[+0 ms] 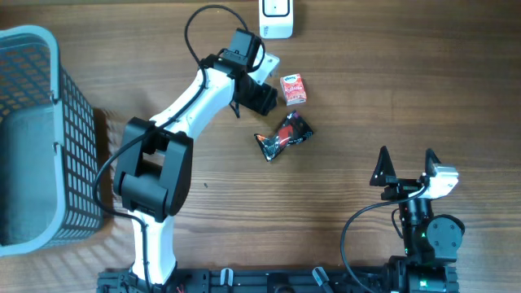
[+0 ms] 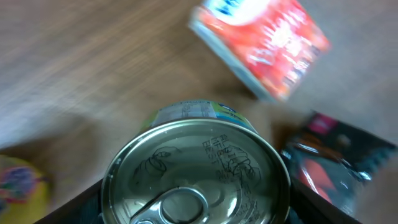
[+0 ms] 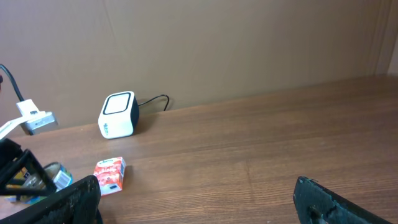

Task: Scan the item barcode
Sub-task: 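Lower the tin can with the left gripper beside the hex wrench package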

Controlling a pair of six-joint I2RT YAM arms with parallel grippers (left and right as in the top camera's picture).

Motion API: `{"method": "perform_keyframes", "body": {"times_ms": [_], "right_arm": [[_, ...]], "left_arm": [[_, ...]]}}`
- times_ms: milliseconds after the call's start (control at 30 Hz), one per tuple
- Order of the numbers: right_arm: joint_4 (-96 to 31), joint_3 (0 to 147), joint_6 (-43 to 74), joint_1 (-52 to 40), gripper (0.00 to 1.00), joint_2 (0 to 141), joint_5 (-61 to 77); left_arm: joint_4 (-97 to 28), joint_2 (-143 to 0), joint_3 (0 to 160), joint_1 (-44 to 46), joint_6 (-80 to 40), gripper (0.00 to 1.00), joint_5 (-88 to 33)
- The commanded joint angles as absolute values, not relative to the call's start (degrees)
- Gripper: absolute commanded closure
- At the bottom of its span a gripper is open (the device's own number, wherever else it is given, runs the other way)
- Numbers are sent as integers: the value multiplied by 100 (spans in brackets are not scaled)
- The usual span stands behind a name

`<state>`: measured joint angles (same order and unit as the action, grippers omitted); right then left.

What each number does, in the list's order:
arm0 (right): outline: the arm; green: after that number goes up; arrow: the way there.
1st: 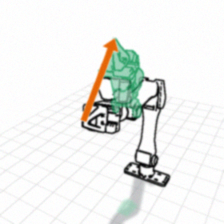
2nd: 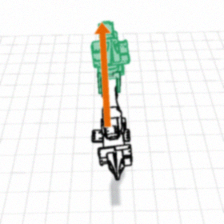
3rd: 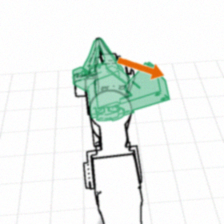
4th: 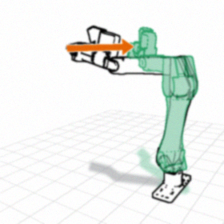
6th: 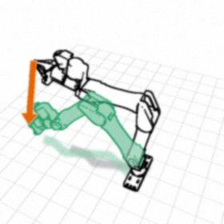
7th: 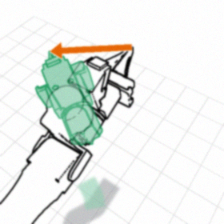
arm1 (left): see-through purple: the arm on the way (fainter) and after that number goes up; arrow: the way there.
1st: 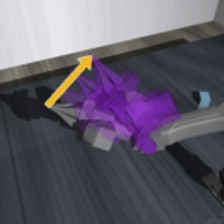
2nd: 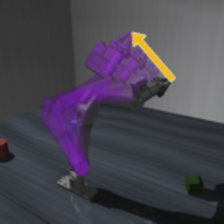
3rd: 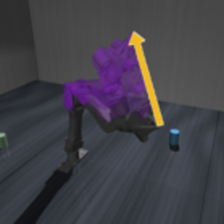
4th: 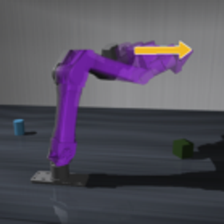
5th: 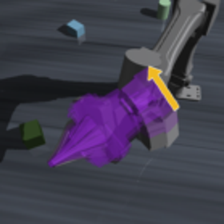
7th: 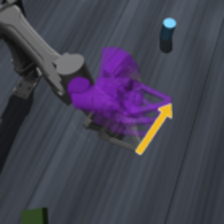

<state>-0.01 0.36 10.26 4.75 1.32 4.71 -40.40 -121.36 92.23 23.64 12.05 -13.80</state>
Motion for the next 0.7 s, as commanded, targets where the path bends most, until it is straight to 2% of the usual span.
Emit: {"method": "perform_keyframes", "body": {"times_ms": [0, 333, 667], "right_arm": [[16, 30, 1063, 445, 0, 141, 471], [16, 30, 1063, 447, 0, 141, 471], [16, 30, 1066, 447, 0, 141, 471]], "left_arm": [[-4141, -12215, 9338, 2390, 1636, 29, -2735], [-4449, -11998, 9338, 2346, 2526, 29, -5124], [-4497, -11834, 9338, 2346, 2987, 28, -6333]]}}
